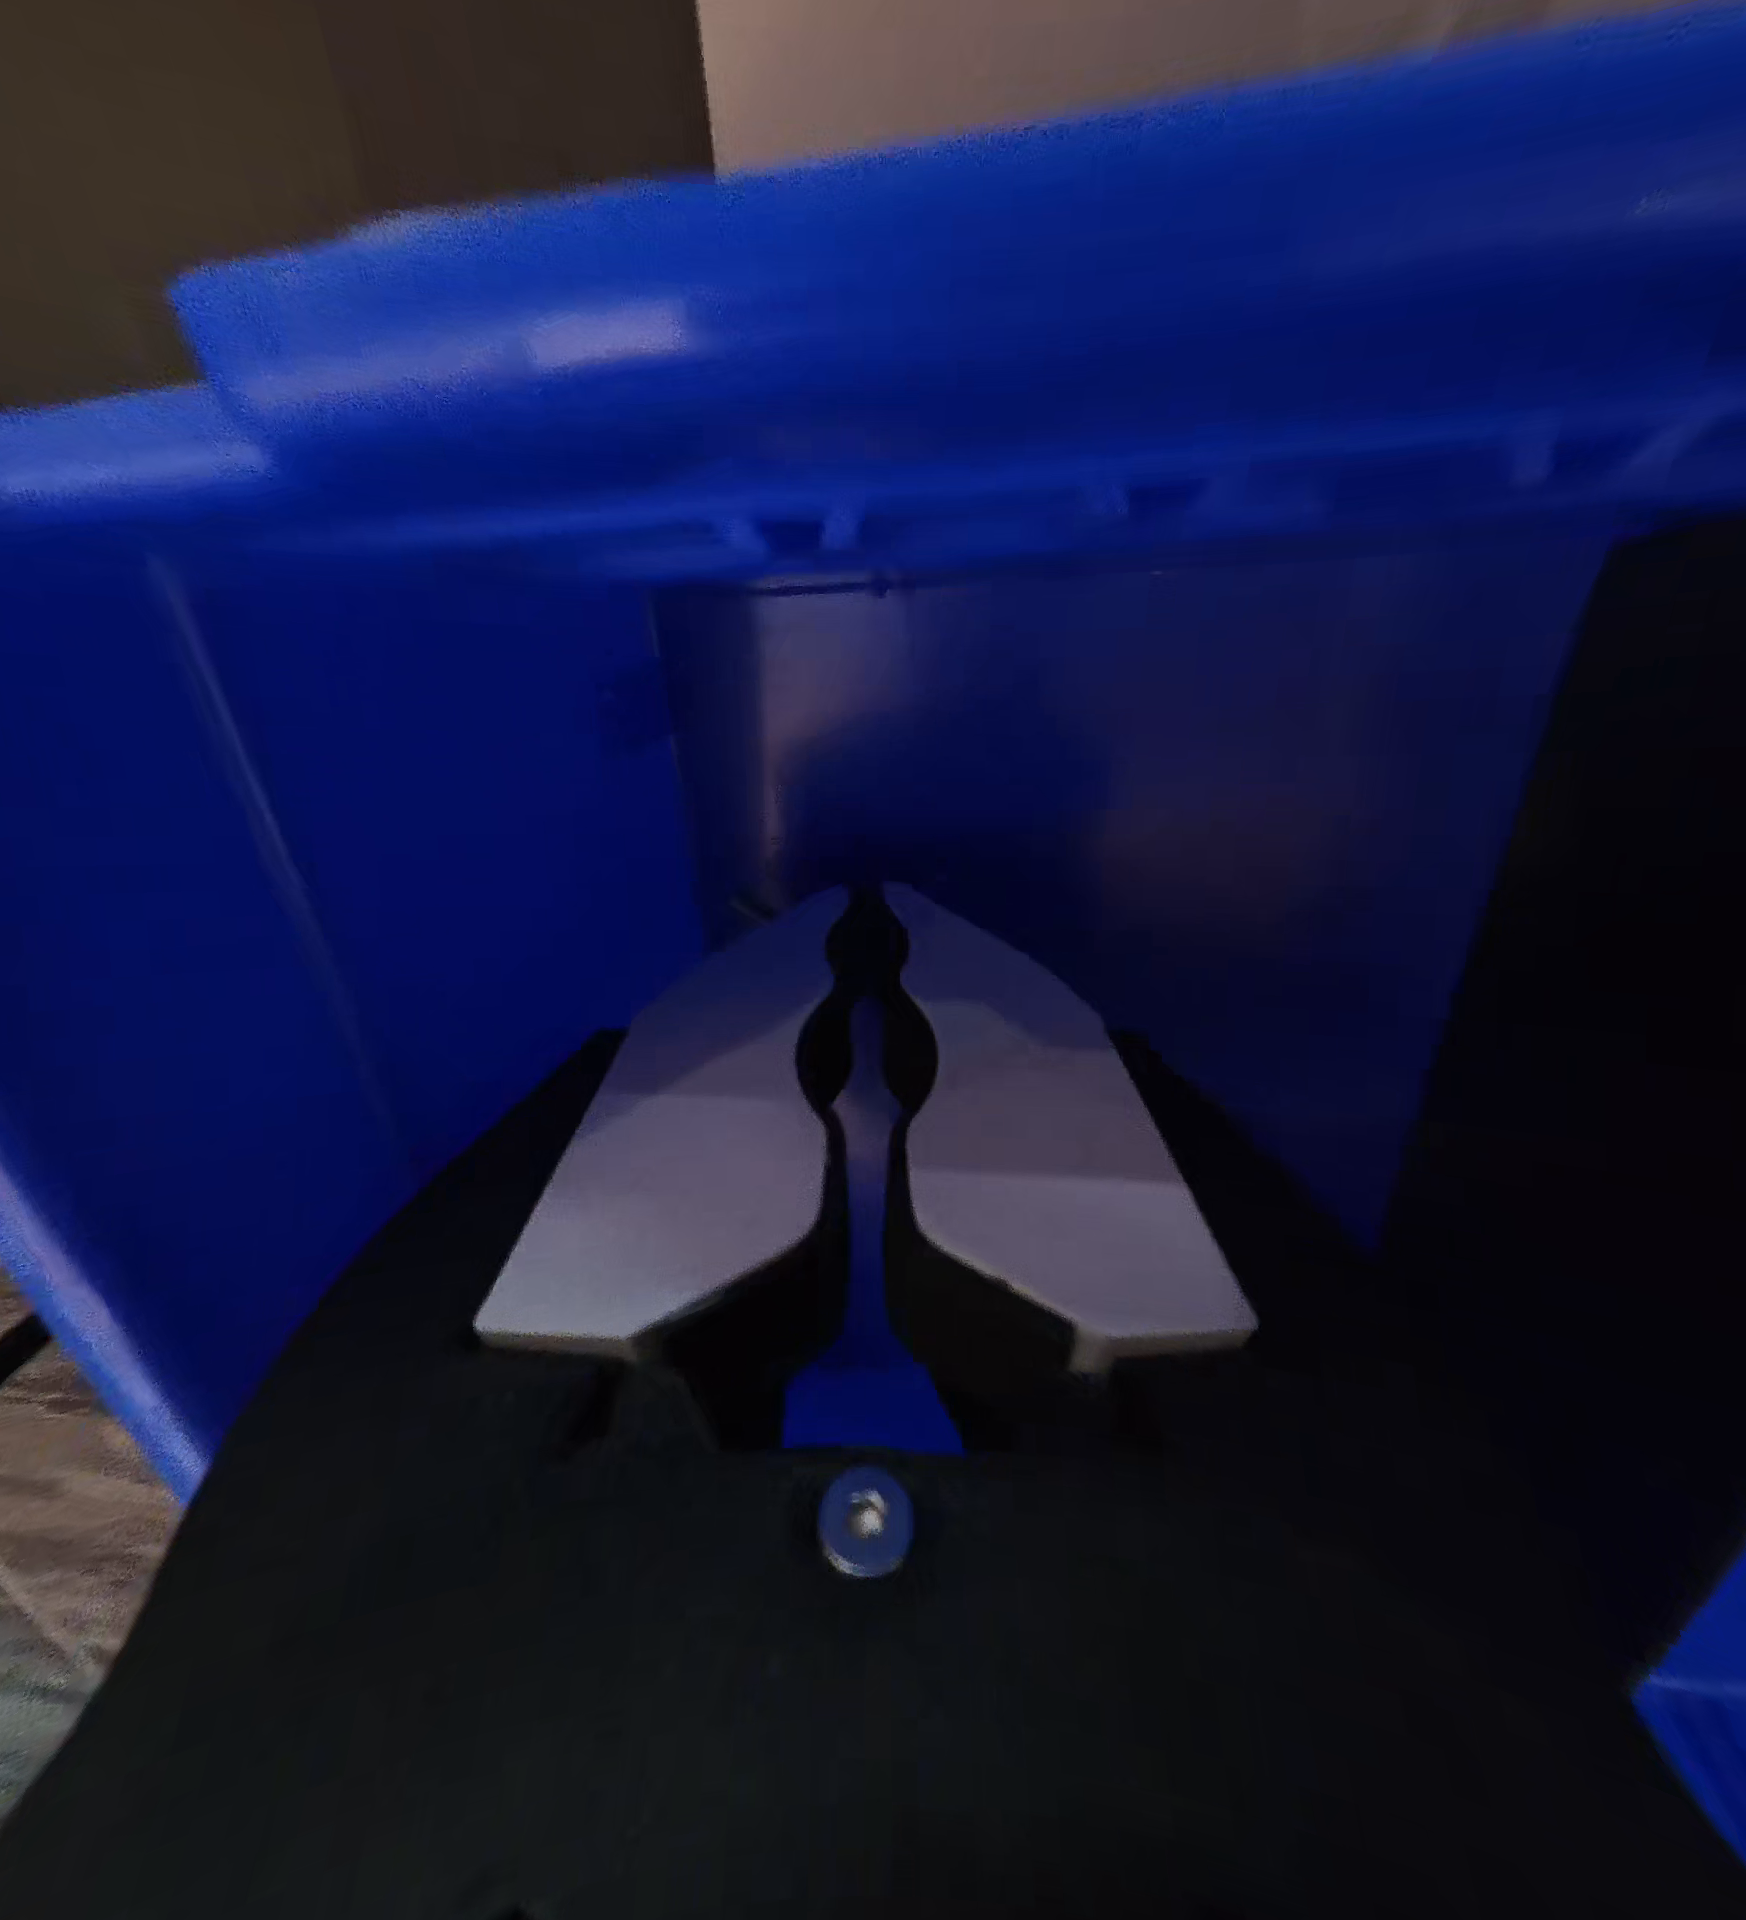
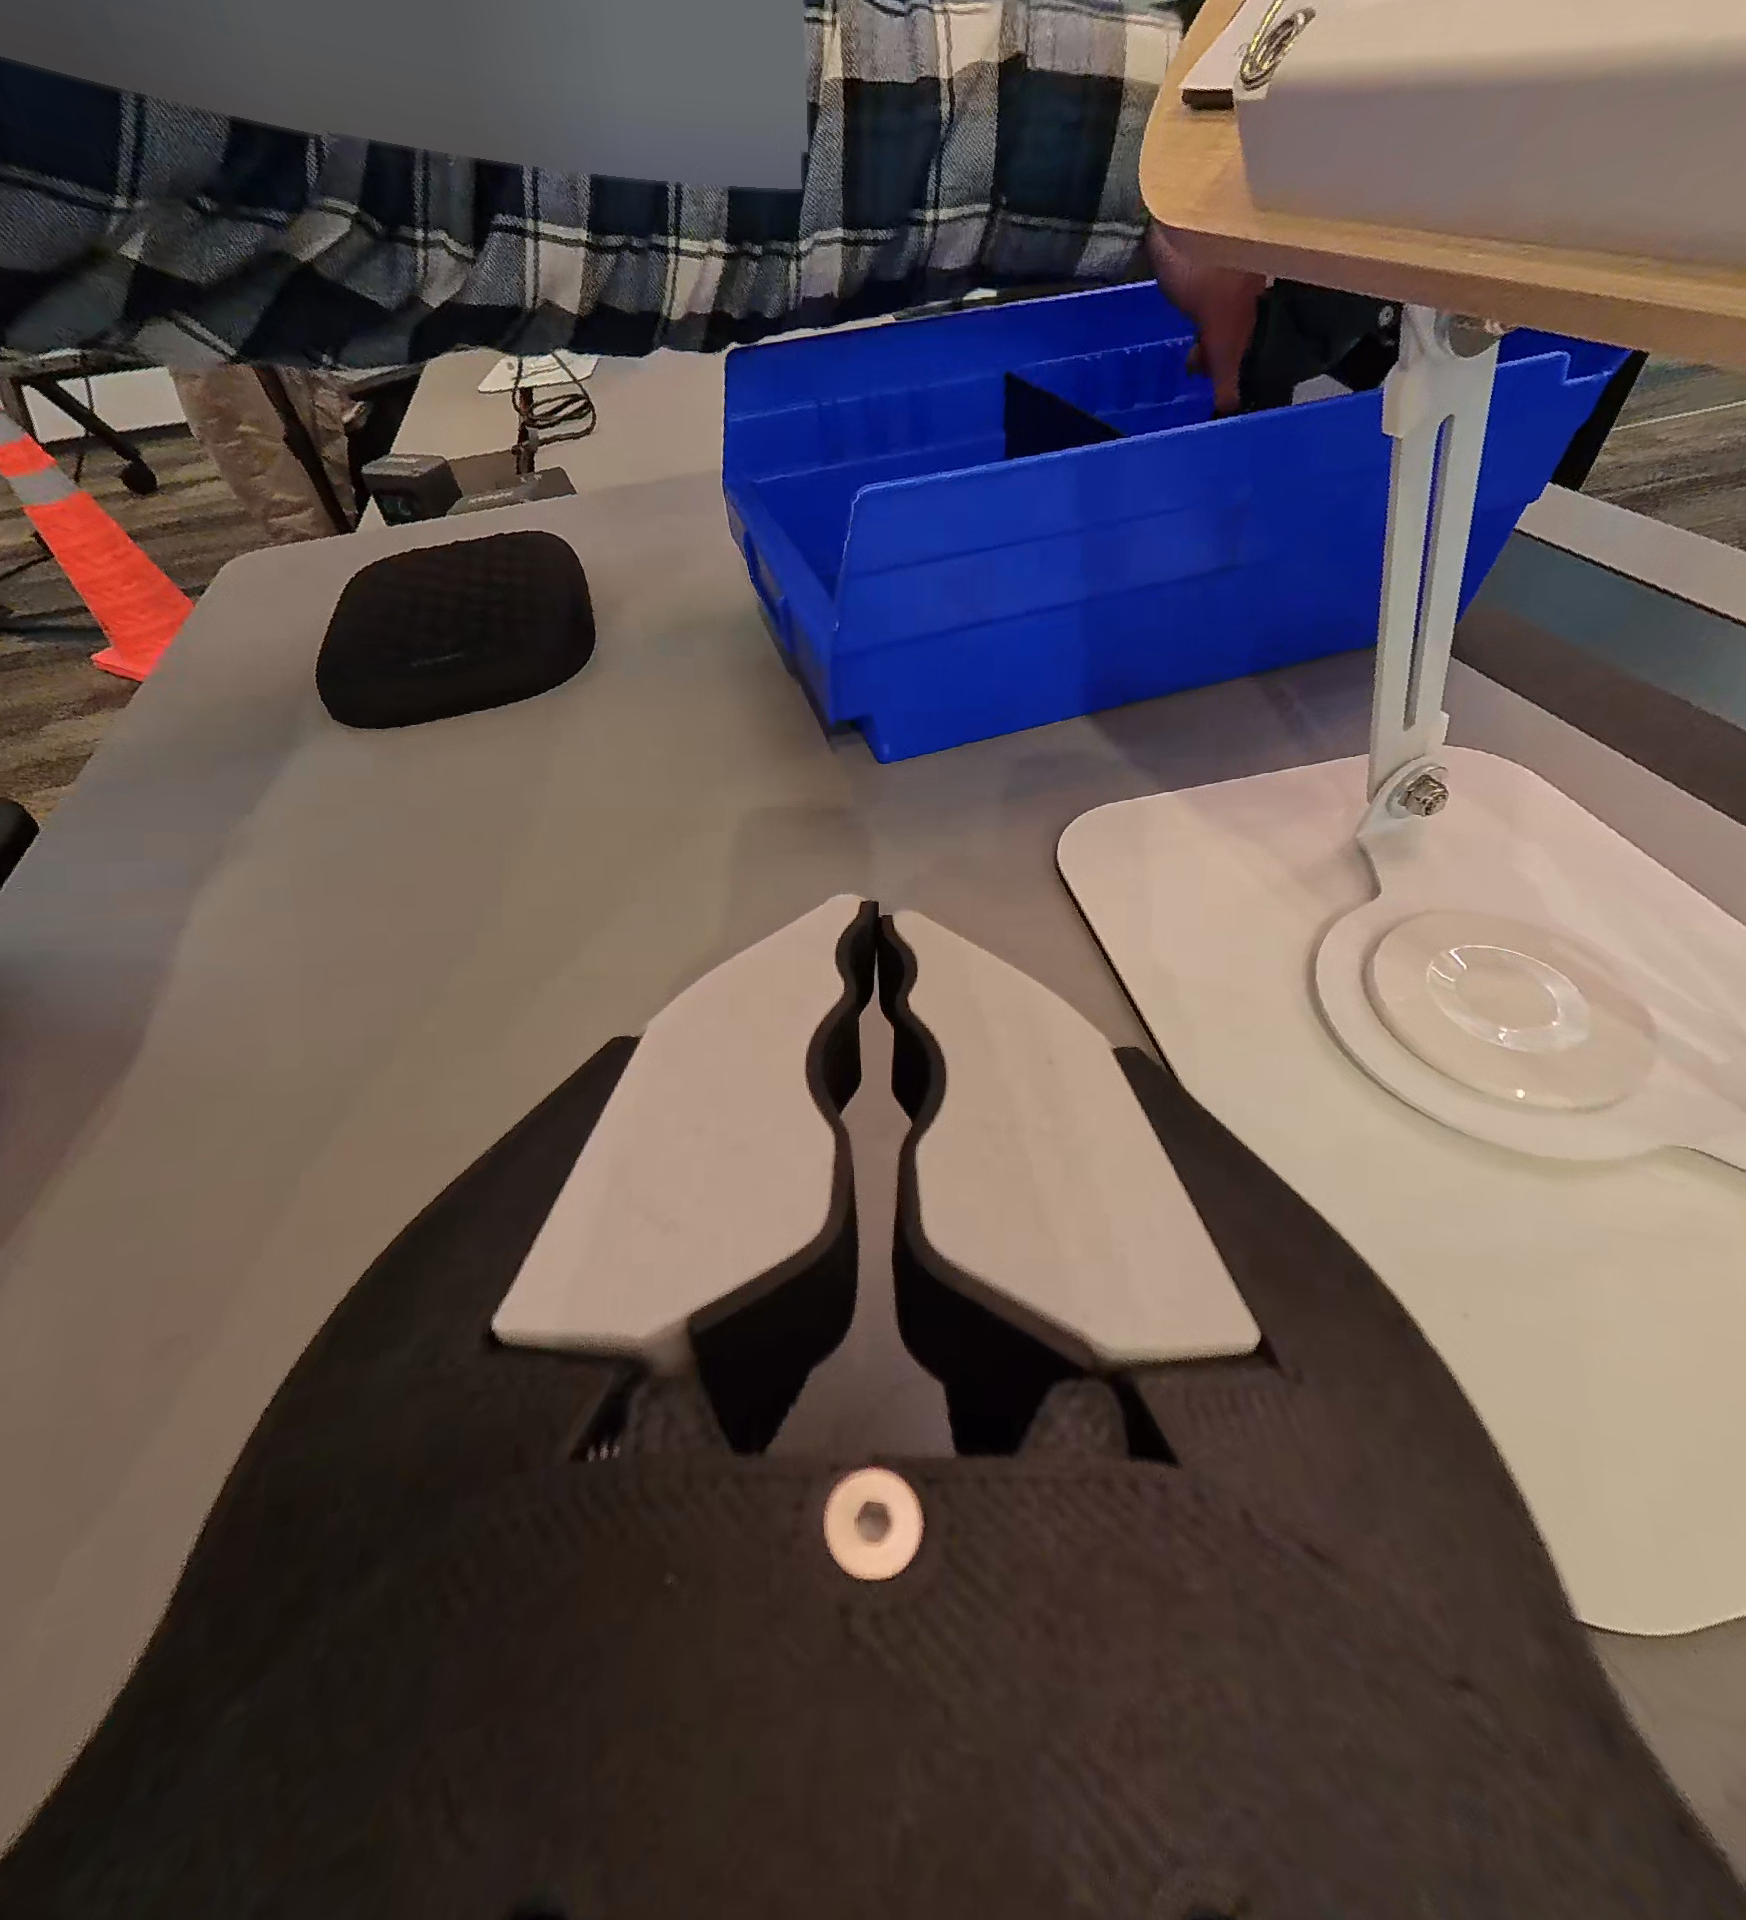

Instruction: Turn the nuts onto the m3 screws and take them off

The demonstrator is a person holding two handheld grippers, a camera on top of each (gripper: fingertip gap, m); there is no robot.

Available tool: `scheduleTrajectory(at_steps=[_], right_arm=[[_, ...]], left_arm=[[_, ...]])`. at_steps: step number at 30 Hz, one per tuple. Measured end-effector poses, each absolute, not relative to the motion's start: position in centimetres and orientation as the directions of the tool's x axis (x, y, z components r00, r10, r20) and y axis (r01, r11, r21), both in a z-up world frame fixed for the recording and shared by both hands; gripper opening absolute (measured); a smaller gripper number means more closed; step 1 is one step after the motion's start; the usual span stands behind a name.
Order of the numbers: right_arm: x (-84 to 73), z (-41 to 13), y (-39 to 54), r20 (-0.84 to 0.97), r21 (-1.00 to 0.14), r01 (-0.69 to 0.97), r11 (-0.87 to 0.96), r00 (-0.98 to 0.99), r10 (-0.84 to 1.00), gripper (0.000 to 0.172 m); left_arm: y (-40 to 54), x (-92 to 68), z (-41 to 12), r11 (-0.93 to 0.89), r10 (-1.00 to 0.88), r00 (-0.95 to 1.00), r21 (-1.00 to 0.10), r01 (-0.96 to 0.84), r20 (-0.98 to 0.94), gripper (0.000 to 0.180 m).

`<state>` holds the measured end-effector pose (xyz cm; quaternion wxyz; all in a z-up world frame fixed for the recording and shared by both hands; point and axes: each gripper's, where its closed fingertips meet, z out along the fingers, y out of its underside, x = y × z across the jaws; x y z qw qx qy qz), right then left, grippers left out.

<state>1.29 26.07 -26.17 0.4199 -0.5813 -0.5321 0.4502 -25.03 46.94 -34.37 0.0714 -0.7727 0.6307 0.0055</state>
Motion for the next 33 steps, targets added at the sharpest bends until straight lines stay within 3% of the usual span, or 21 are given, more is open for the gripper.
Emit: scheduleTrajectory(at_steps=[9,16,20,23,27,33], right_arm=[[1.4,-26.0,26.1,-0.093,-0.97,0.223,-0.095,0.022,0.995,0.0],[1.4,-25.9,26.1,-0.098,-0.97,0.222,-0.099,0.017,0.995,0.0],[1.3,-26.1,26.0,-0.092,-0.968,0.231,-0.093,0.016,0.996,0.0],[1.2,-26.2,25.9,-0.081,-0.968,0.238,-0.082,0.015,0.997,0.0],[1.2,-26.2,25.9,-0.081,-0.967,0.24,-0.081,0.01,0.997,0.0],[1.3,-26.0,25.8,-0.09,-0.97,0.227,-0.089,0.002,0.996,0.0]], left_arm=[[45.9,-26.0,-33.8,-0.202,-0.961,0.218,-0.106,-0.974,-0.172,0.0],[44.5,-25.8,-28.0,-0.235,-0.934,0.312,-0.359,-0.903,-0.174,0.0],[44.9,-26.1,-29.3,-0.327,-0.909,0.388,-0.319,-0.89,-0.15,0.0],[45.8,-26.7,-32.2,-0.424,-0.876,0.457,-0.204,-0.882,-0.153,0.02],[46.6,-26.3,-33.9,-0.544,-0.815,0.563,-0.157,-0.824,-0.134,0.026],[47.8,-26.2,-34.4,-0.654,-0.738,0.671,-0.165,-0.738,-0.073,0.008]])
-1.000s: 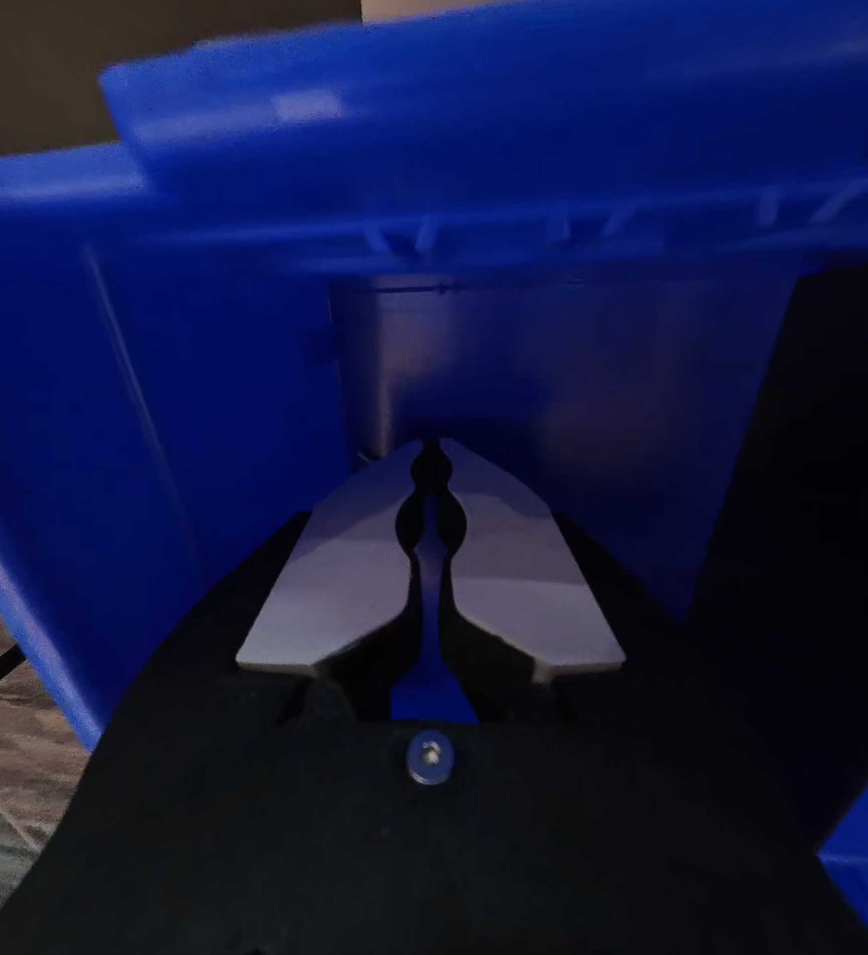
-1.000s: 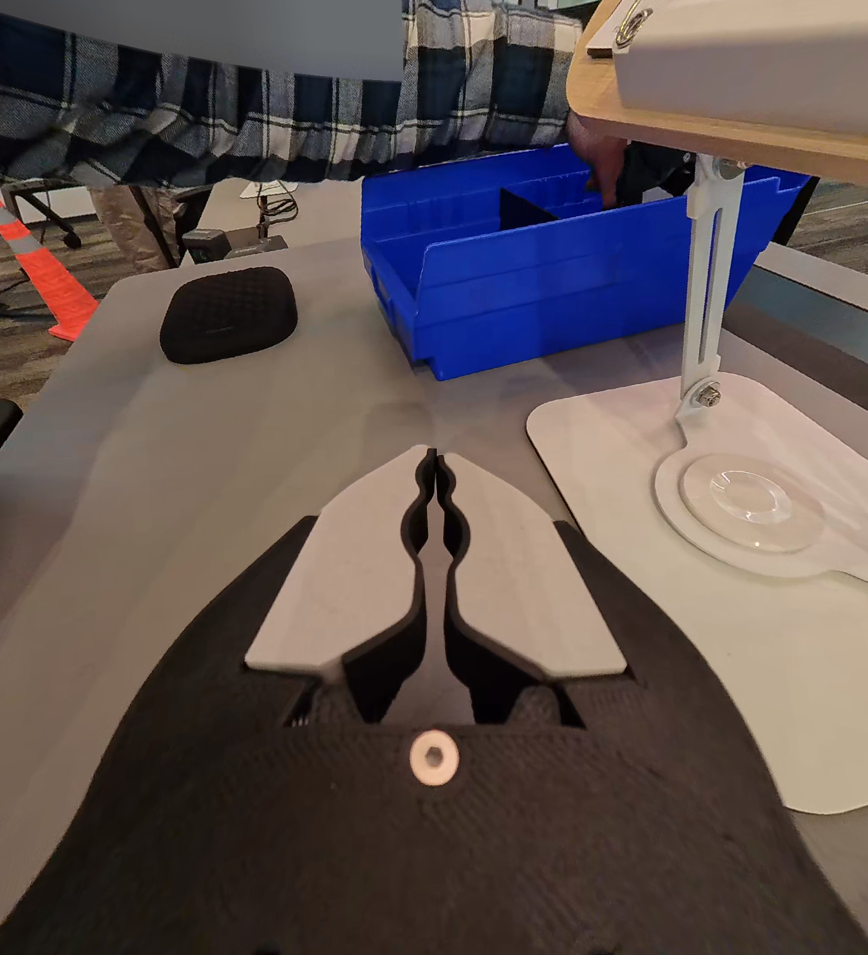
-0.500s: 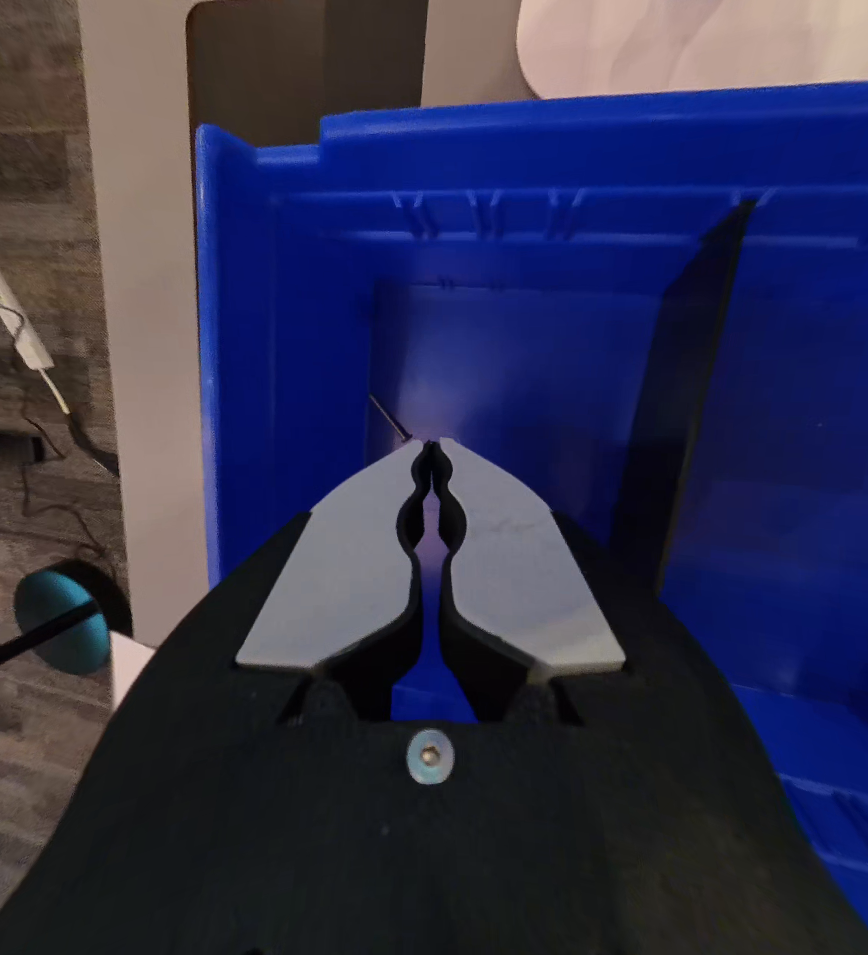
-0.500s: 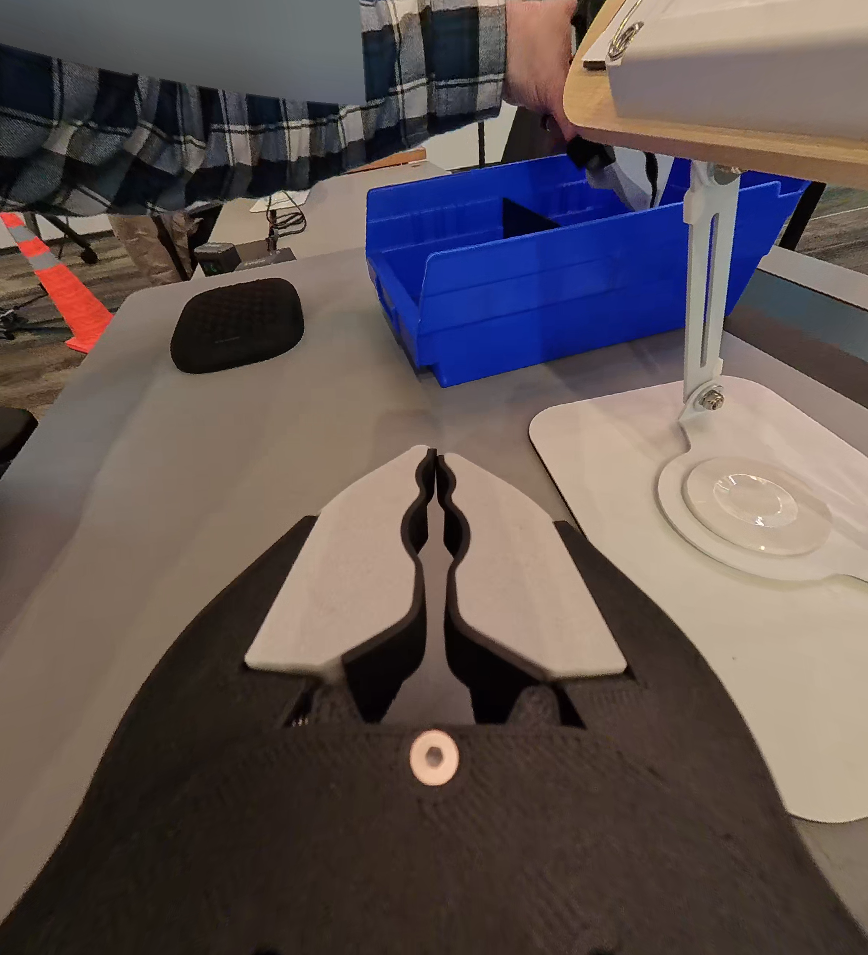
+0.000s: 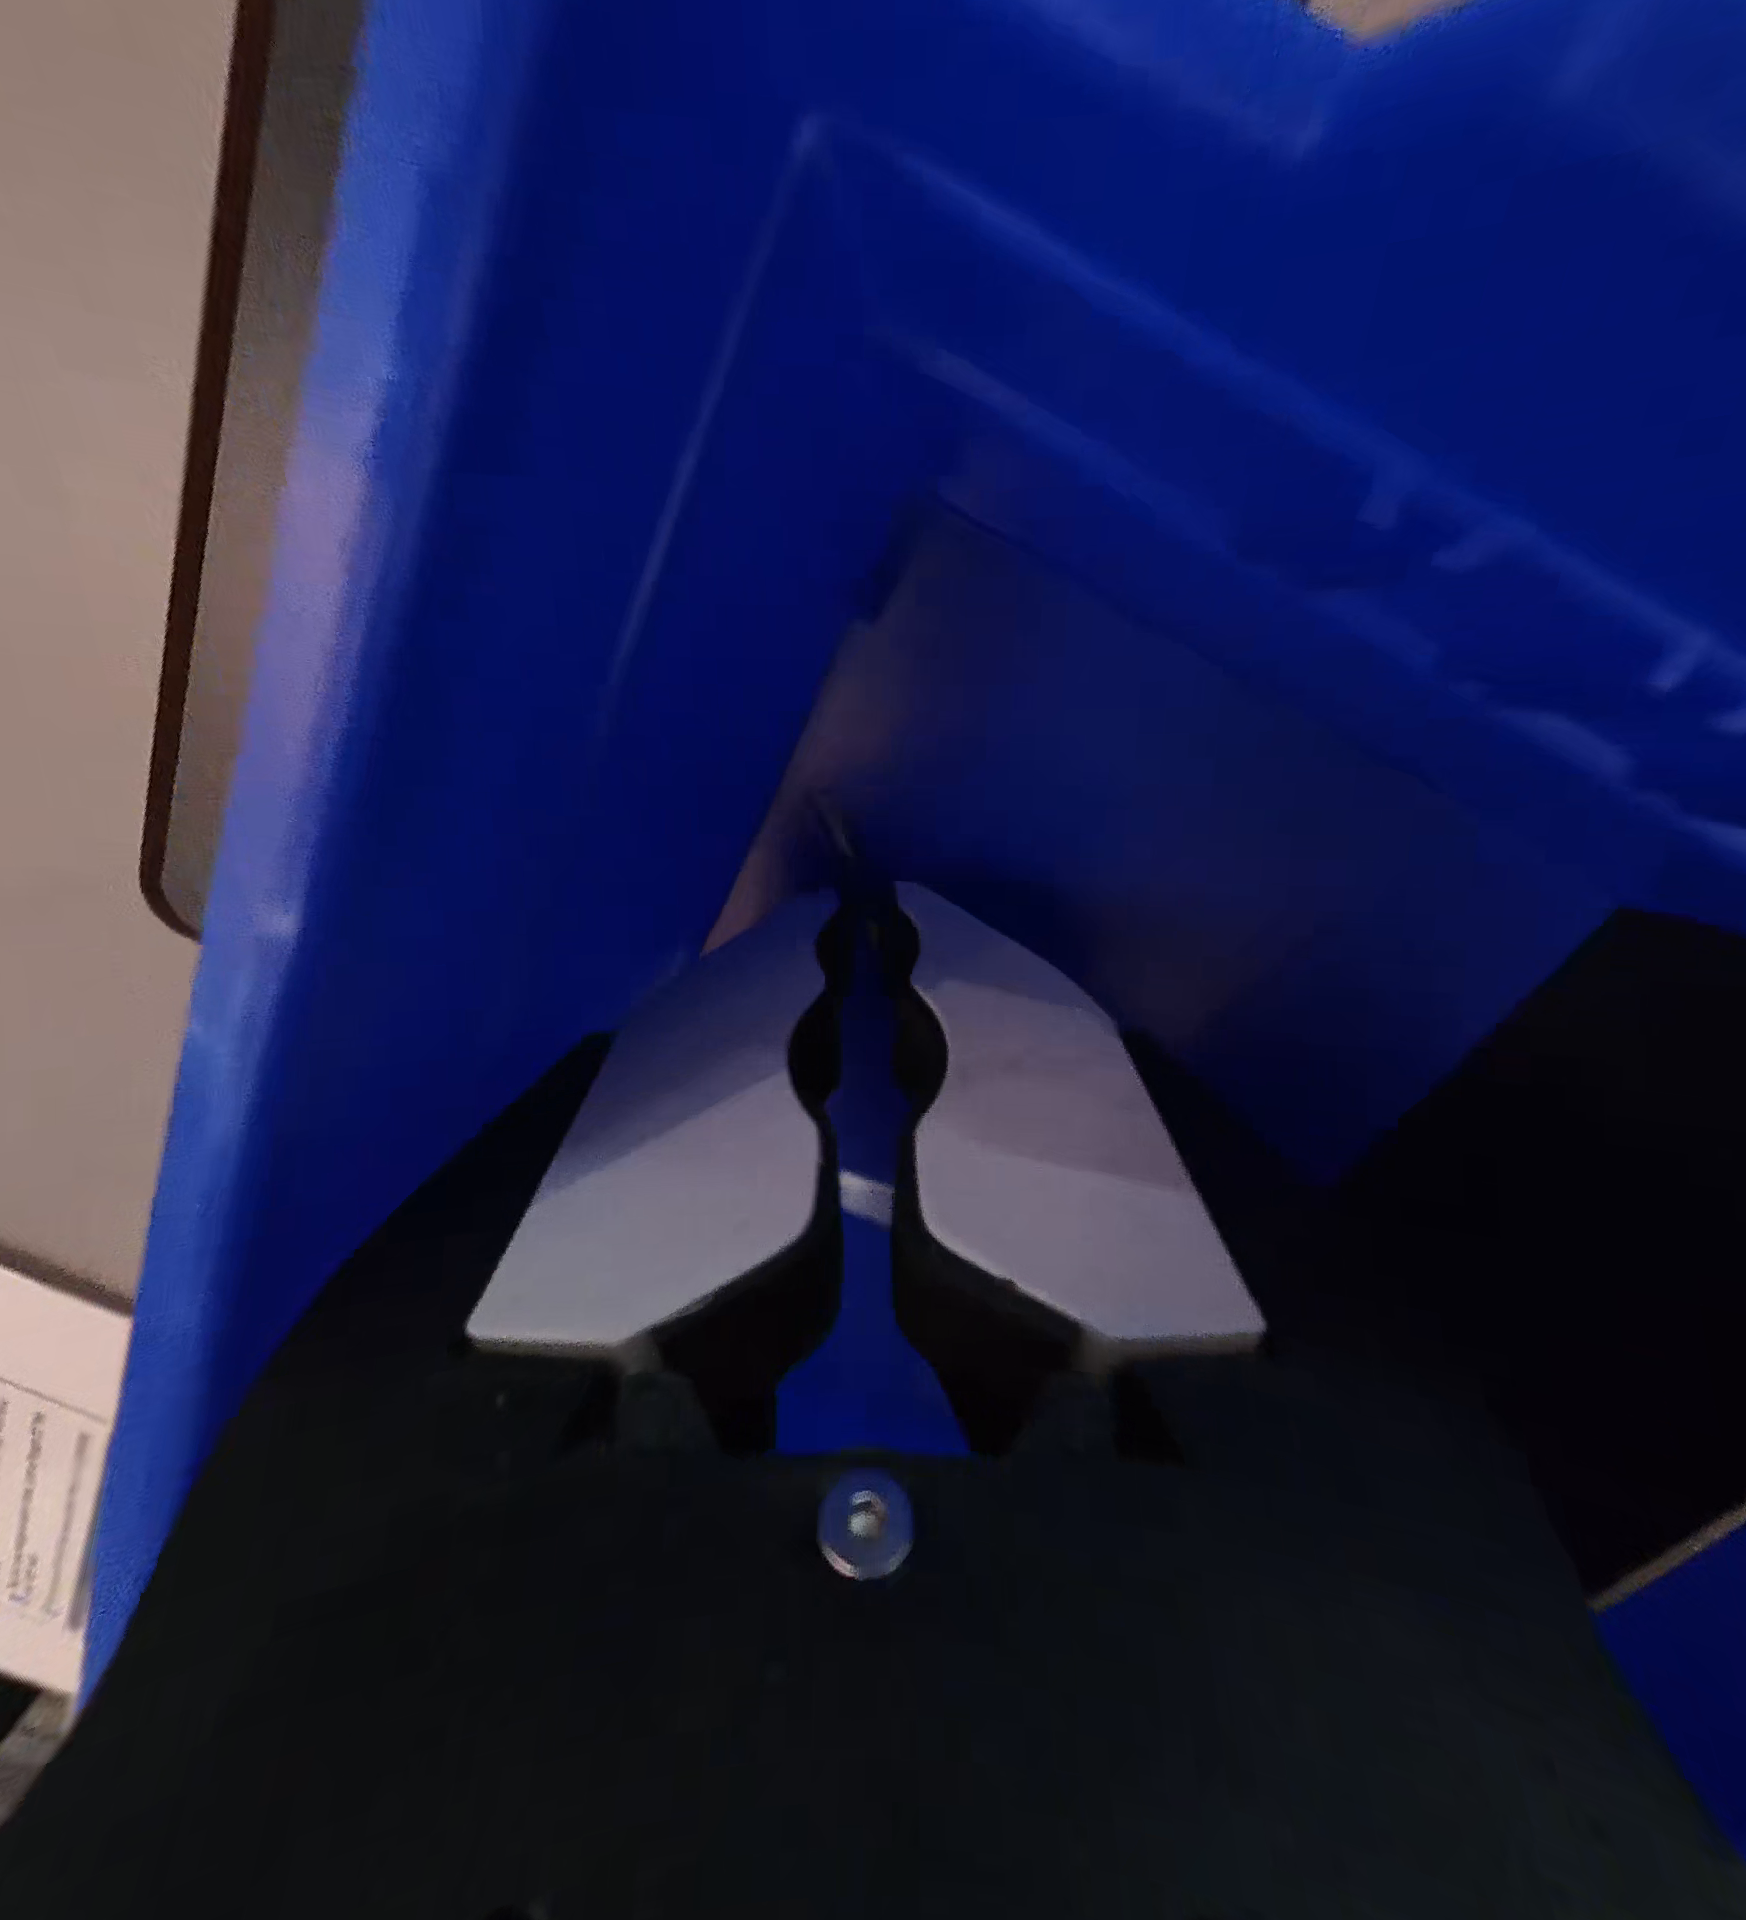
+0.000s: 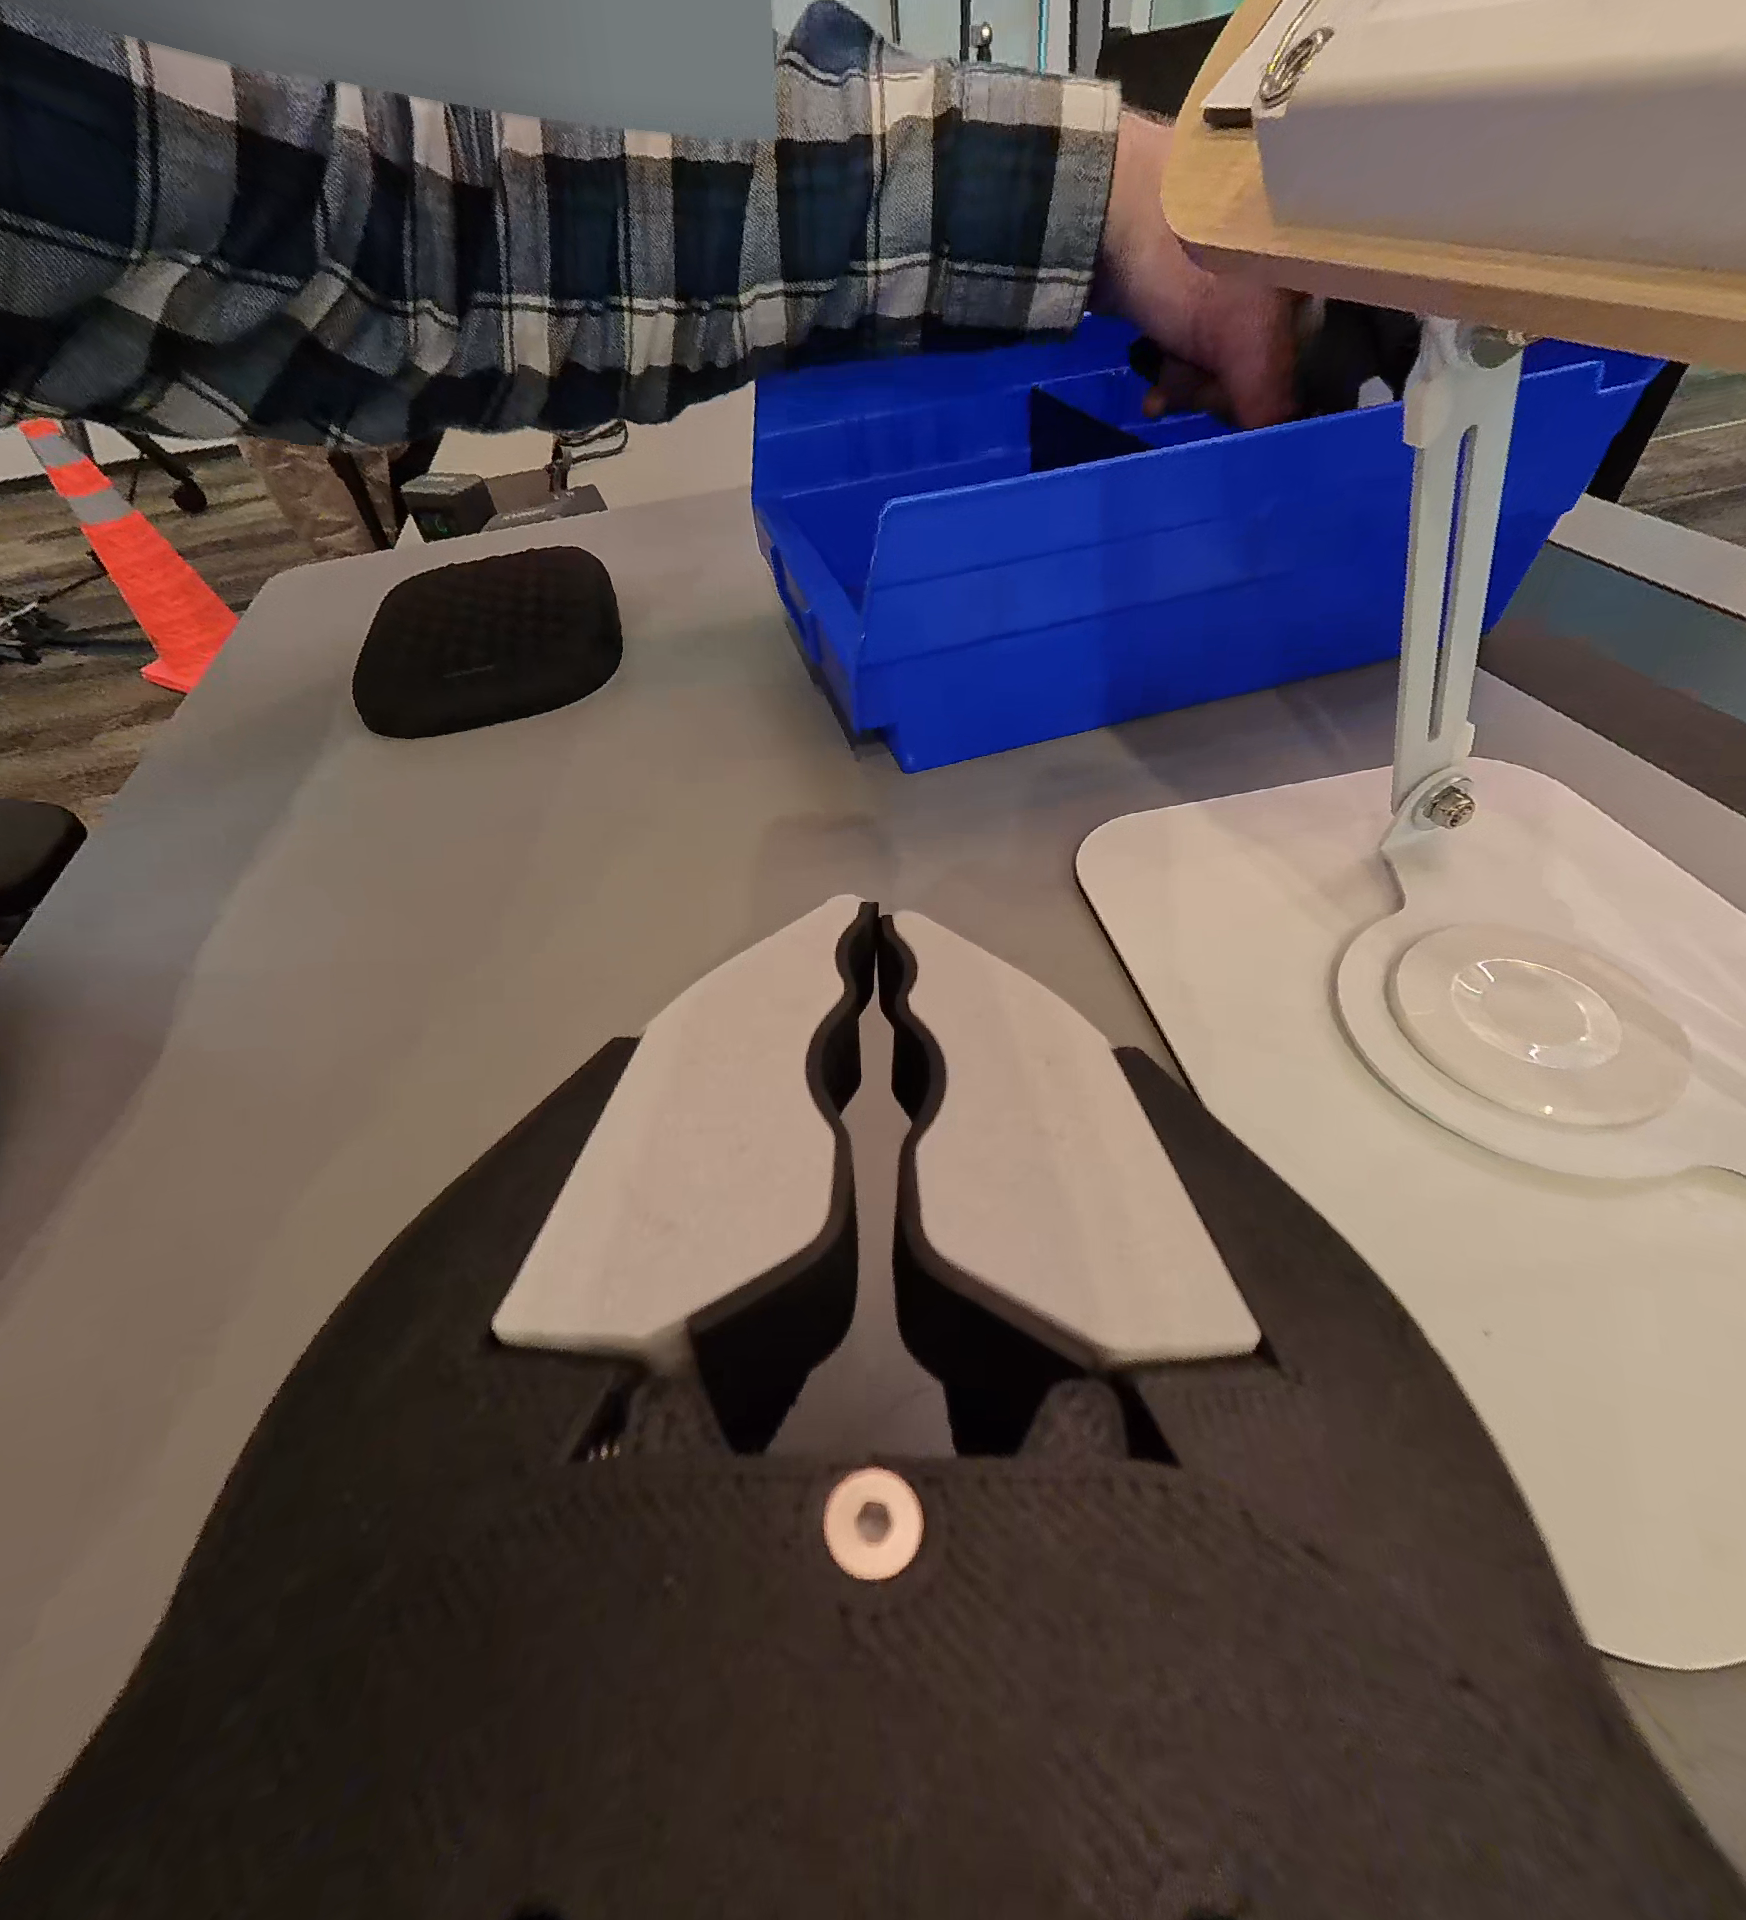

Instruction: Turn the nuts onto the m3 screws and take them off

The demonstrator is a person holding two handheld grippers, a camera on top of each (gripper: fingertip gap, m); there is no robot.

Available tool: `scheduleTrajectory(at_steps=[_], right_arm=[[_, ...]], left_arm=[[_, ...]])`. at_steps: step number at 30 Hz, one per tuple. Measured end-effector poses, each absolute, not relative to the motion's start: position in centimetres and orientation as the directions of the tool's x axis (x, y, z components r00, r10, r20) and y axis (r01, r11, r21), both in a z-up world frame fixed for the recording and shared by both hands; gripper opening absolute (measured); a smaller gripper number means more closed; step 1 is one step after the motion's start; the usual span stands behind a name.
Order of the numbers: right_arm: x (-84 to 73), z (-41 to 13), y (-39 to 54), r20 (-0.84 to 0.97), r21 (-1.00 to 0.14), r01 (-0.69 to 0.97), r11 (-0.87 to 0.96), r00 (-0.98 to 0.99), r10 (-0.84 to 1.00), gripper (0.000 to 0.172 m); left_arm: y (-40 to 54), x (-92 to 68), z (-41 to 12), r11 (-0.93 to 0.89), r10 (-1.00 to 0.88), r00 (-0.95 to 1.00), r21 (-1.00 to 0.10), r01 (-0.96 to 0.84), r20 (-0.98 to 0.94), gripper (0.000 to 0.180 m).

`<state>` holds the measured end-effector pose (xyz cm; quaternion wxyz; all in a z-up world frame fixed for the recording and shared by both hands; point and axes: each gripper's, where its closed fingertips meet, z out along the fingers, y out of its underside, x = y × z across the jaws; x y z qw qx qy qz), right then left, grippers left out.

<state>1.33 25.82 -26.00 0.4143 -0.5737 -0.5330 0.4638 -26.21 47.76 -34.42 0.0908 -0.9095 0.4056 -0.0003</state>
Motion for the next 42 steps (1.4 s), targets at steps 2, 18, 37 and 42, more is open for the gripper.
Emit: scheduleTrajectory(at_steps=[2,18,37,42], right_arm=[[1.3,-26.0,25.8,-0.092,-0.97,0.226,-0.09,0.0,0.996,0.0],[1.5,-25.7,25.9,-0.104,-0.974,0.204,-0.101,-0.006,0.995,0.0],[1.5,-25.7,25.8,-0.1,-0.974,0.206,-0.096,-0.012,0.995,0.0],[1.5,-25.7,25.8,-0.105,-0.975,0.201,-0.1,-0.016,0.994,0.0]], left_arm=[[47.7,-26.2,-34.4,-0.662,-0.732,0.679,-0.176,-0.729,-0.056,0.004],[40.5,-28.3,-20.6,-0.544,-0.675,0.682,-0.434,-0.718,-0.282,0.002],[18.0,-4.0,-30.9,-0.209,-0.96,0.276,-0.53,-0.822,-0.05,0.002],[17.1,-3.5,-32.7,-0.179,-0.977,0.212,-0.483,-0.857,-0.014,0.002]])
